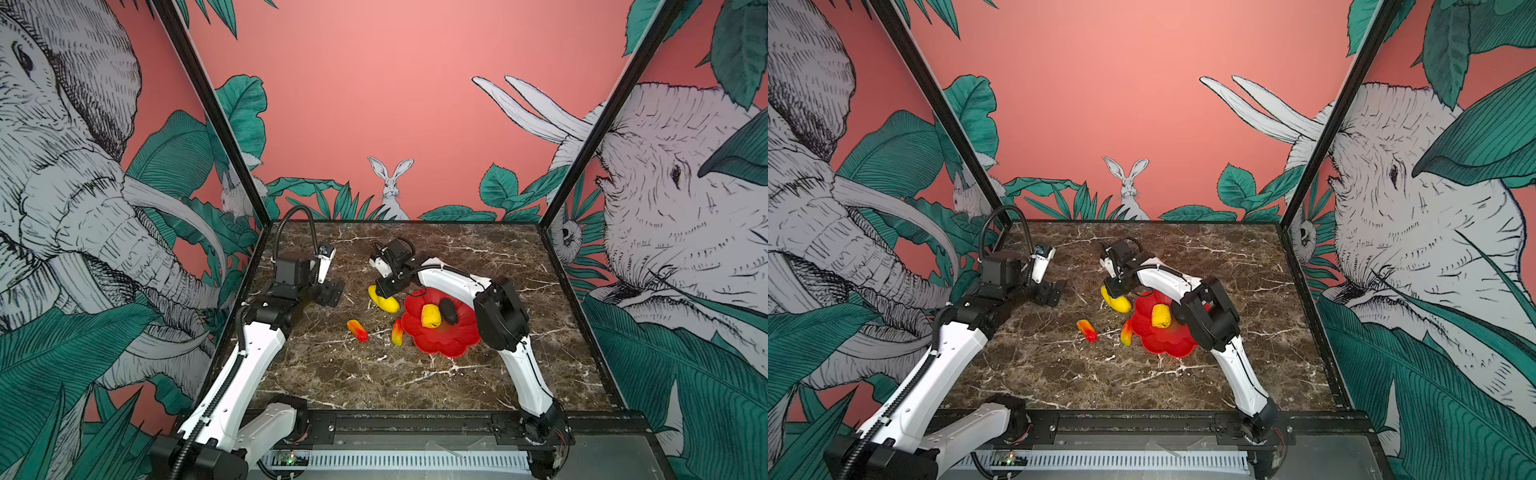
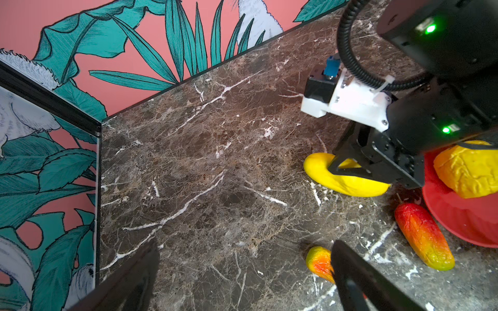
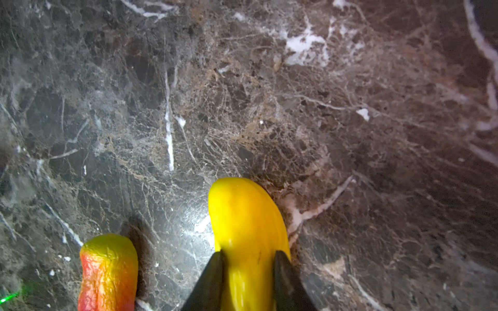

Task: Arrange fruit in a fruit bowl
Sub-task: Pick up the fruit from the center of the table, then place the fruit in the fruit bowl.

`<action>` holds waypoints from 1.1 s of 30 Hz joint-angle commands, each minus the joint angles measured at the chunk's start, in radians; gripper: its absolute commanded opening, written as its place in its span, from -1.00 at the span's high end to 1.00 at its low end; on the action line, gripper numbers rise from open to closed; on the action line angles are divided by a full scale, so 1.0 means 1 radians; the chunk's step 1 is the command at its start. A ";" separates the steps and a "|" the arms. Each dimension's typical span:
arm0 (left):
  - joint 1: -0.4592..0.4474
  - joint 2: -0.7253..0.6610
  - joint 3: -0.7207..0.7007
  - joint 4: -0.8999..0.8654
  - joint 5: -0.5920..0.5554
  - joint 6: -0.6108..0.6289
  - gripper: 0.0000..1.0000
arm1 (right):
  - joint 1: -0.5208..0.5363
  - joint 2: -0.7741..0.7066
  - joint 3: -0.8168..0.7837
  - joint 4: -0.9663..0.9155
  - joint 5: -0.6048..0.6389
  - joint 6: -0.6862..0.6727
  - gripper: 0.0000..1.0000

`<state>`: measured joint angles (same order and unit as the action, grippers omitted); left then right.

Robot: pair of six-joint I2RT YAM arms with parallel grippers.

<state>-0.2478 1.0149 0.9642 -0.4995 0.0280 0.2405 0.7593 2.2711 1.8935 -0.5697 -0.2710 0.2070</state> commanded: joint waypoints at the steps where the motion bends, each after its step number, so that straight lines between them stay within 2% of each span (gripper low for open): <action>1: 0.003 -0.027 0.001 -0.016 -0.003 0.017 -0.99 | 0.008 0.003 0.034 -0.030 -0.010 -0.015 0.63; 6: 0.003 -0.031 -0.004 -0.016 -0.004 0.017 -0.99 | 0.008 -0.012 0.042 -0.050 -0.004 -0.034 1.00; 10: 0.004 -0.031 -0.005 -0.016 -0.005 0.018 -0.99 | 0.005 -0.076 0.036 -0.071 0.013 -0.060 1.00; 13: 0.003 -0.029 -0.003 -0.014 -0.003 0.017 -0.99 | -0.015 -0.177 -0.021 -0.066 0.017 -0.063 1.00; 18: 0.004 -0.027 -0.003 -0.014 -0.001 0.017 -0.99 | -0.071 -0.374 -0.188 -0.067 0.041 -0.060 1.00; 23: 0.004 -0.024 0.000 -0.014 0.004 0.016 -0.99 | -0.096 -0.503 -0.344 -0.093 0.092 -0.028 1.00; 33: 0.004 -0.007 0.007 -0.010 0.026 0.010 -0.99 | -0.089 -0.593 -0.619 -0.011 0.072 0.084 1.00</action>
<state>-0.2478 1.0100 0.9642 -0.5045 0.0364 0.2405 0.6628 1.7031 1.3048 -0.6098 -0.1989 0.2501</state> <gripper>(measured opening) 0.996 0.092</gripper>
